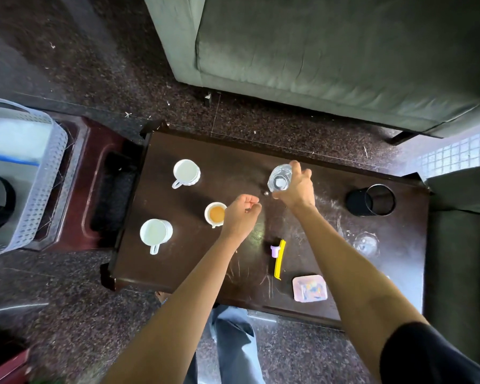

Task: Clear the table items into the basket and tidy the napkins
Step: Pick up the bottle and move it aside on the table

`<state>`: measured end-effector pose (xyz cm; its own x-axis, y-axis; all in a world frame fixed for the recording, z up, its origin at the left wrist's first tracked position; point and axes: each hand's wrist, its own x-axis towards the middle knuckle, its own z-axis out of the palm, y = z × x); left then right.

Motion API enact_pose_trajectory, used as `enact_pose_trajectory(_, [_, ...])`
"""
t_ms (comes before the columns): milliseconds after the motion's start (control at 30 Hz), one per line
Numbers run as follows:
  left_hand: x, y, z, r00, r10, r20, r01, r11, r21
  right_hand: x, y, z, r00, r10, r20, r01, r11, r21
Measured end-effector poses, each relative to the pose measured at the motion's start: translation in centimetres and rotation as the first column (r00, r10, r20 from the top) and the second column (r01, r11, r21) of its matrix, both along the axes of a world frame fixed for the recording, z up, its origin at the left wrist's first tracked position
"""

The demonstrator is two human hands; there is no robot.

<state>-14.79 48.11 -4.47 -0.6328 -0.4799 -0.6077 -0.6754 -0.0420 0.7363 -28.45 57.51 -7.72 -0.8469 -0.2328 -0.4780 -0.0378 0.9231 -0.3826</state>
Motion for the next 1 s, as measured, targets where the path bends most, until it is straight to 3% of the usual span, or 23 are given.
enact_pose_trajectory(600, [2.1, -1.7, 0.2, 0.999, -0.016, 0.049, 0.015, 1.000, 0.018, -0.9, -1.9, -0.7, 0.999, -0.027, 0.043, 0.024, 0.998, 0.056])
enact_pose_trajectory(700, [2.9, -2.7, 1.1, 0.999, -0.007, 0.033, 0.007, 1.000, -0.006, 0.2, -2.6, -0.1, 0.998, 0.006, -0.068, 0.001, 0.994, 0.113])
enact_pose_trajectory(800, [4.3, -4.6, 1.8, 0.999, 0.022, 0.025, -0.022, 1.000, -0.005, 2.5, -4.4, 1.0, 0.964, 0.110, -0.243, -0.097, 0.993, 0.064])
enact_pose_trajectory(1000, [8.1, -9.9, 3.0, 0.987, 0.163, 0.001, -0.163, 0.986, -0.029, 8.3, -11.5, 4.0, 0.895, 0.358, -0.265, -0.400, 0.908, -0.123])
